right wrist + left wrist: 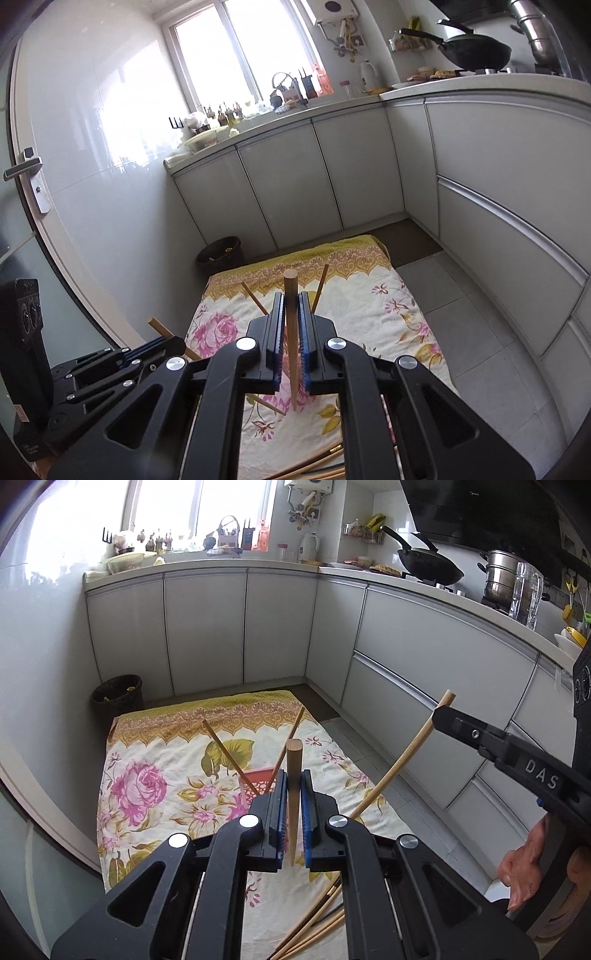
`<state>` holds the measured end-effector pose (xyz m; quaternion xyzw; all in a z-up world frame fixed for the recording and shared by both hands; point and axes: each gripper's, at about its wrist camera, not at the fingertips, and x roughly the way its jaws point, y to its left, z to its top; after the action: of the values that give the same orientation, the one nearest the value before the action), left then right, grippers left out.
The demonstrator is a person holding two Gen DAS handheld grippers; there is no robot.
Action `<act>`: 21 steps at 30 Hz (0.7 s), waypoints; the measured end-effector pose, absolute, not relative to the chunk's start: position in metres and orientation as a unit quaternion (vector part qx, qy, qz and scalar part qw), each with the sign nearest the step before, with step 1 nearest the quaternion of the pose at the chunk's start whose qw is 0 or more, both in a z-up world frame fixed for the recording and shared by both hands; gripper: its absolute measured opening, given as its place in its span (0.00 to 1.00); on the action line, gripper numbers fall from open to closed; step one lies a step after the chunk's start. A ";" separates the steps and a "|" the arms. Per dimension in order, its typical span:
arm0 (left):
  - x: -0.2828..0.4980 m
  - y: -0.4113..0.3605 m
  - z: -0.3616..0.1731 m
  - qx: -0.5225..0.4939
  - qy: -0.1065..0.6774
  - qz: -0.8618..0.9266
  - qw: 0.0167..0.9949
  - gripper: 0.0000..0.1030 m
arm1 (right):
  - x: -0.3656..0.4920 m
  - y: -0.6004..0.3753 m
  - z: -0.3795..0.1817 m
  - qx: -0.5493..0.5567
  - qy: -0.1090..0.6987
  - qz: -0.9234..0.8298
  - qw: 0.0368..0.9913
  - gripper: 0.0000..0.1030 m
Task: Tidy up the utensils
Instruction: 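Carry both chopsticks over the pink holder and open the left tool to drop its chopstick in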
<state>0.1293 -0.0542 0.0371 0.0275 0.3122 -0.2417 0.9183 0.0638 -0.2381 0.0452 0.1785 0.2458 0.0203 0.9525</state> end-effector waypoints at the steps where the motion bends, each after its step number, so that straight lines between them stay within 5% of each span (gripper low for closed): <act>1: 0.133 -0.055 0.041 0.025 0.308 -0.238 0.921 0.06 | 0.066 -0.239 0.051 0.179 0.240 0.020 0.954 0.07; 12: 0.198 -0.068 0.057 -0.006 0.272 -0.210 0.939 0.06 | 0.114 -0.258 0.077 0.187 0.193 0.012 0.963 0.07; 21: 0.253 -0.074 -0.011 -0.003 0.336 -0.196 0.921 0.07 | 0.165 -0.256 0.042 0.180 0.215 0.007 0.960 0.07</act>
<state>0.2526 -0.0743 -0.0113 -0.0034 0.3359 -0.1963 0.9212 0.1651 -0.2564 0.0422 0.1800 0.2150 0.0065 0.9599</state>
